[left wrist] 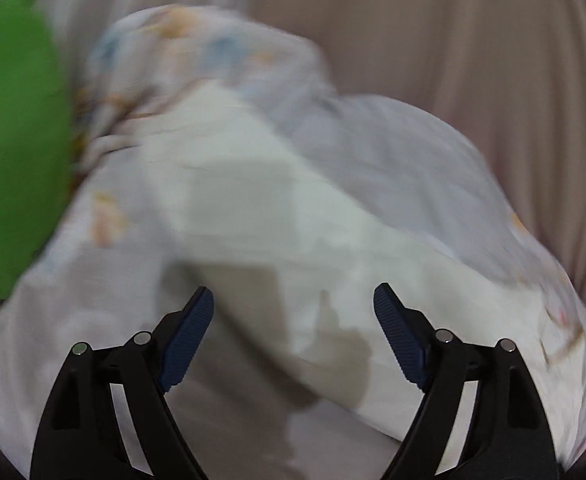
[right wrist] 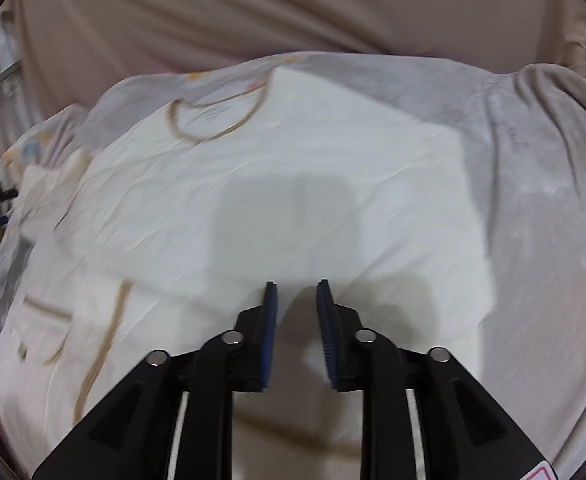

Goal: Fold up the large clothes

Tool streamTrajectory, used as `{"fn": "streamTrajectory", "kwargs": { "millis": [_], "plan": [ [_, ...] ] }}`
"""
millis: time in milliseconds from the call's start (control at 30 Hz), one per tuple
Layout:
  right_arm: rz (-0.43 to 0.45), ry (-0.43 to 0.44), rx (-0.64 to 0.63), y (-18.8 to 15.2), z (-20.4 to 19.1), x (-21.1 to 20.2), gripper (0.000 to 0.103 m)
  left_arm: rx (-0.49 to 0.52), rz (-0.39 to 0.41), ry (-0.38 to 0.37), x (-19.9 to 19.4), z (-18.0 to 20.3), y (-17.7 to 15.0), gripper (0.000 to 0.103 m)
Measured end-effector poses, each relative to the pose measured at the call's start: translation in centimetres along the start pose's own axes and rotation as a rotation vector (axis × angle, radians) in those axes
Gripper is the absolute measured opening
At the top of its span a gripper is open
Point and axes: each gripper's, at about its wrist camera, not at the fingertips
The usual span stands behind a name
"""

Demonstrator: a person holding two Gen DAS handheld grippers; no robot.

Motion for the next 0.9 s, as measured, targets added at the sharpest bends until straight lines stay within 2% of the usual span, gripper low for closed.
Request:
{"fn": "streamTrajectory", "kwargs": {
  "millis": [33,100,167,267,367,400,433,533,600,700,833,900],
  "plan": [
    [-0.008,0.015,-0.011,-0.6,-1.0,0.0,0.028,-0.049,0.009,0.047,0.9,-2.4,1.1,0.079],
    [-0.027,0.035,-0.043,-2.0,-2.8,0.0,0.028,-0.098,0.009,0.083,2.4,-5.1,2.6,0.079],
    [-0.027,0.027,-0.069,-3.1,-4.1,0.0,0.035,-0.126,-0.002,0.084,4.2,-7.1,3.7,0.077],
    [0.006,0.01,-0.094,-4.0,-5.0,-0.3,0.04,-0.168,-0.027,0.063,6.9,-8.3,4.6,0.072],
    [0.01,0.027,-0.047,-4.4,-4.5,-0.1,0.041,-0.16,-0.028,0.076,8.3,-7.9,5.0,0.036],
    [0.012,0.034,-0.034,-4.4,-4.2,0.0,0.041,-0.146,-0.027,0.051,8.3,-7.3,5.2,0.012],
    [0.015,0.039,-0.024,-4.4,-3.9,-0.1,0.041,-0.131,-0.024,0.042,7.9,-6.7,5.6,0.007],
    [0.022,0.04,-0.022,-4.6,-3.8,-0.2,0.042,-0.059,0.069,0.002,4.2,-2.8,6.5,0.005],
    [0.025,0.04,-0.028,-4.6,-3.9,-0.2,0.044,0.026,0.139,-0.068,-0.1,1.7,6.9,0.005],
    [0.03,0.044,-0.029,-4.6,-4.0,-0.2,0.045,0.167,0.214,-0.218,-6.7,9.2,6.2,0.005],
    [0.039,0.062,-0.01,-4.6,-3.7,-0.4,0.046,0.397,0.258,-0.45,-15.5,20.1,0.9,0.005],
    [0.049,0.069,0.0,-4.6,-3.5,-0.6,0.047,0.521,0.249,-0.561,-18.8,25.5,-3.4,0.006]
  ]
}}
Point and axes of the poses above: each gripper's, at about its wrist camera, not at the fingertips, and x roughly the way its jaws point, z to its right, y to its top, and after that the axes turned 5 degrees about z, right-handed
